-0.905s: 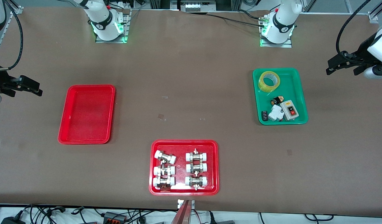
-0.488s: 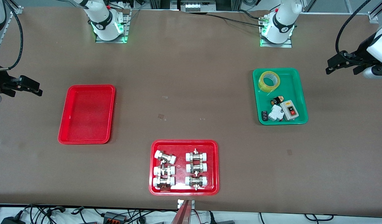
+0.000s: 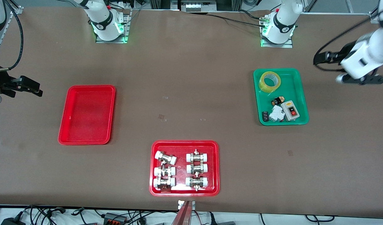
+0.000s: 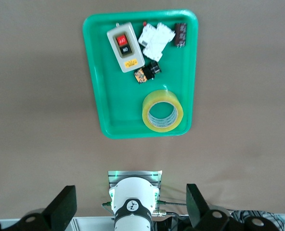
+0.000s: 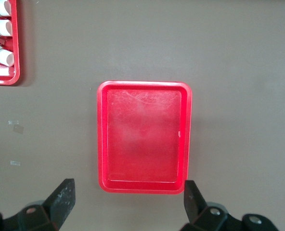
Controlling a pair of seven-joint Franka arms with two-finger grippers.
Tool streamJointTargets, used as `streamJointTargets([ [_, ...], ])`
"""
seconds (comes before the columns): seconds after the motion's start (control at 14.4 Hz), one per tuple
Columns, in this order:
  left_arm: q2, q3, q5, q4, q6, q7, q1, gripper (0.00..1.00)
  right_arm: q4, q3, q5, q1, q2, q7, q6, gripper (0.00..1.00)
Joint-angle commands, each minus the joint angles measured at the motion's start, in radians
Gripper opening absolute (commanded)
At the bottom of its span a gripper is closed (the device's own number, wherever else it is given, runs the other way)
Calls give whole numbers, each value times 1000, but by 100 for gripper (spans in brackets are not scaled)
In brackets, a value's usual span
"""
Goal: Left arm passes tape to right arm into tray
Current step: 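Reach the left gripper down toward the yellow tape roll on the green tray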
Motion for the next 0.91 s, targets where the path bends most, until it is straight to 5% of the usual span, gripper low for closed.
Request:
streamJointTargets([
  [0.0, -12, -4, -3, -200, 150, -14, 8, 100, -19, 12, -11, -10, -17, 10, 15, 100],
  [0.28, -46, -4, -5, -582, 520, -14, 46, 100, -14, 11, -11, -15, -12, 4, 15, 100],
  [0.49, -17, -6, -17, -771, 739, -15, 48, 100, 0, 11, -11, -14, -12, -5, -2, 100],
  [0.84, 75, -7, -50, -825, 843, -17, 45, 100, 0, 12, -2, -9, -12, 12, 9, 100],
])
